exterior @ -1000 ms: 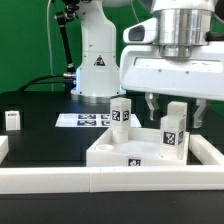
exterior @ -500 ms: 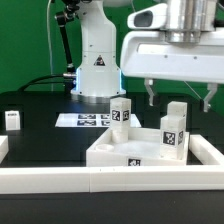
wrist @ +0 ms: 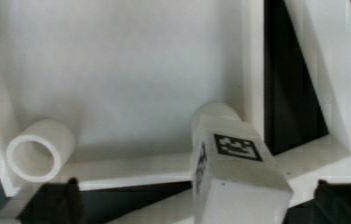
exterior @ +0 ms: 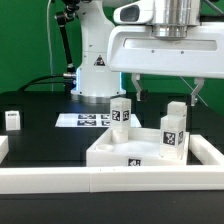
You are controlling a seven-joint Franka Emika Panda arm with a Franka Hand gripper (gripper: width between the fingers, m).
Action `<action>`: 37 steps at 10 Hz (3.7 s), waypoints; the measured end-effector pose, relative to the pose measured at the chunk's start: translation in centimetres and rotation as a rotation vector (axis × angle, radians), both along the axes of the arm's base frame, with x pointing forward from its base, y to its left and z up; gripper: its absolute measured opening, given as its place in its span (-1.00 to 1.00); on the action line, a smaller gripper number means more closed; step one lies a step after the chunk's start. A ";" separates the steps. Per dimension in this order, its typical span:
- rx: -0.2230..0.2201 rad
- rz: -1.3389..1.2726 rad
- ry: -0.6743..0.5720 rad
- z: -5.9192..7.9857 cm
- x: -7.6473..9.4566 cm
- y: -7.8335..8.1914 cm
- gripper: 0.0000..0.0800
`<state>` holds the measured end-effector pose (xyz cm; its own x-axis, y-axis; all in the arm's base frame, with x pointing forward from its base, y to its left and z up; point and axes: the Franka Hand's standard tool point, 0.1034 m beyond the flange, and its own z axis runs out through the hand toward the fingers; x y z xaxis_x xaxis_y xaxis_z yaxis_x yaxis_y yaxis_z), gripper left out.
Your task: Assemble square table
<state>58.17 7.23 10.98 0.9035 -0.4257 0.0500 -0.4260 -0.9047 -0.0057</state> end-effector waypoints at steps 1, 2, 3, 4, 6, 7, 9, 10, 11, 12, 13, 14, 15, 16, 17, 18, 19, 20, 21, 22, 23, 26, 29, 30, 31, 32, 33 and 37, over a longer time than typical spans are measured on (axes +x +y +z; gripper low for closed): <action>-0.002 0.049 -0.002 0.0 -0.1 -0.3 0.62; -0.006 0.178 -0.008 0.1 -0.7 -1.4 0.62; -0.008 0.308 -0.010 0.3 -1.5 -2.7 0.62; -0.001 0.407 -0.006 0.6 -1.7 -4.3 0.62; -0.001 0.392 -0.011 0.4 -1.8 -5.9 0.62; -0.002 0.396 -0.009 0.4 -1.8 -5.8 0.62; -0.004 0.419 -0.008 0.3 -1.9 -5.9 0.62; -0.005 0.428 -0.009 0.3 -1.9 -6.0 0.62; -0.020 0.586 -0.019 0.2 -2.7 -7.3 0.62; -0.025 0.763 -0.011 0.1 -4.2 -9.4 0.62; -0.033 0.855 -0.005 0.1 -5.0 -10.9 0.62; -0.044 0.912 -0.007 -0.1 -5.3 -12.0 0.62; -0.044 0.921 -0.008 -0.1 -5.2 -11.6 0.62; -0.043 0.928 -0.008 -0.1 -5.2 -11.6 0.62; -0.043 0.925 -0.007 -0.1 -5.2 -11.7 0.62; -0.043 0.922 -0.007 -0.2 -5.3 -11.9 0.62; -0.044 0.920 -0.001 -0.2 -5.9 -13.4 0.62; -0.040 0.899 0.012 -0.4 -7.2 -15.4 0.62; -0.036 0.880 0.022 -0.6 -8.3 -17.1 0.62; -0.038 0.873 0.024 -0.6 -8.8 -18.9 0.62; -0.040 0.860 0.030 -1.2 -10.2 -20.7 0.62; -0.047 0.842 0.039 -2.1 -11.9 -22.4 0.62; -0.046 0.842 0.040 -2.1 -11.9 -22.4 0.62; -0.048 0.833 0.041 -2.4 -12.4 -22.9 0.62; -0.049 0.806 0.053 -3.1 -13.9 -23.9 0.62; -0.047 0.791 0.062 -3.6 -14.9 -24.4 0.62; -0.035 0.764 0.070 -4.0 -15.9 -25.3 0.62; -0.006 0.725 0.102 -4.9 -17.6 -26.4 0.62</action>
Offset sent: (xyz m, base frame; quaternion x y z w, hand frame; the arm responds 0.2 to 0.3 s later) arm -0.0185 -0.0257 0.0080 0.0996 -0.0495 -0.2177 0.9697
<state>40.61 -19.21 6.04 0.9583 0.2814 -0.0489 0.2821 -0.9594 0.0078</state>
